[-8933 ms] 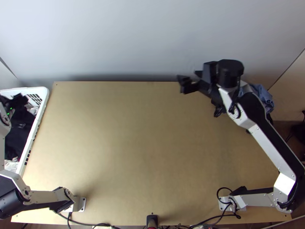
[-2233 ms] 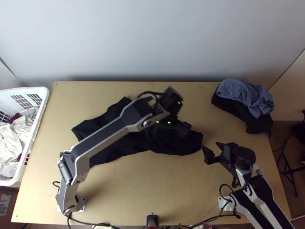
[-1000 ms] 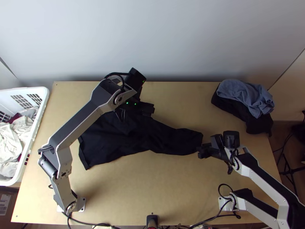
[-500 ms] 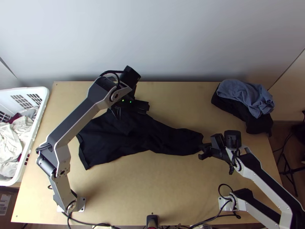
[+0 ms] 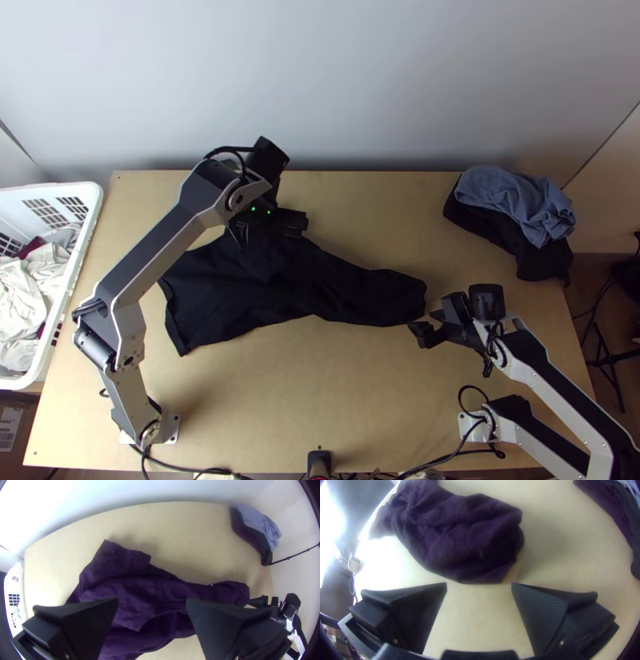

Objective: Fold the t-shirt

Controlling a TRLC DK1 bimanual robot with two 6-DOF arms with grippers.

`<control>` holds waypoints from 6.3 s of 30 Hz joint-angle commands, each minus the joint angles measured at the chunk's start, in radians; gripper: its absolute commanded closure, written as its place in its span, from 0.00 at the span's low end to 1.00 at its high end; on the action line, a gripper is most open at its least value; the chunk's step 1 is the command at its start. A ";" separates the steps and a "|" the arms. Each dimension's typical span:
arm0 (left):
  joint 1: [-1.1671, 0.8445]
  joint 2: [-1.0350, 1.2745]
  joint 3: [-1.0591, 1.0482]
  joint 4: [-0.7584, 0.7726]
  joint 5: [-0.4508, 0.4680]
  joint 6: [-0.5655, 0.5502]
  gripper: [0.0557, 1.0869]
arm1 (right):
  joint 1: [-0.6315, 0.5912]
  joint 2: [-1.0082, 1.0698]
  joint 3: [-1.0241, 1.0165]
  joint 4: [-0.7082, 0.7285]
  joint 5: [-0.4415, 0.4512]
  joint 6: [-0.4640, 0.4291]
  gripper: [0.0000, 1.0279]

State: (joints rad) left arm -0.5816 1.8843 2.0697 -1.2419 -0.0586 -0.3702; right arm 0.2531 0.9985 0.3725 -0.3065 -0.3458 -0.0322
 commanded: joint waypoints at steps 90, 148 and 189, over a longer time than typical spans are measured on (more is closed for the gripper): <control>0.414 -0.916 -1.249 -0.037 0.066 0.521 0.04 | 0.172 0.106 0.979 -0.427 0.126 0.232 0.97; 1.008 0.059 -0.361 0.185 0.796 -0.142 0.96 | 0.084 0.376 1.191 -0.339 0.211 0.316 0.97; 0.882 0.199 -0.372 0.142 0.832 0.047 0.04 | 0.100 0.397 1.085 -0.302 0.248 0.368 0.97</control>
State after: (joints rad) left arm 0.3454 1.9686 1.5917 -1.1366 0.7704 -0.2657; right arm 0.3515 1.4200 1.4979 -0.6075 -0.0967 0.3431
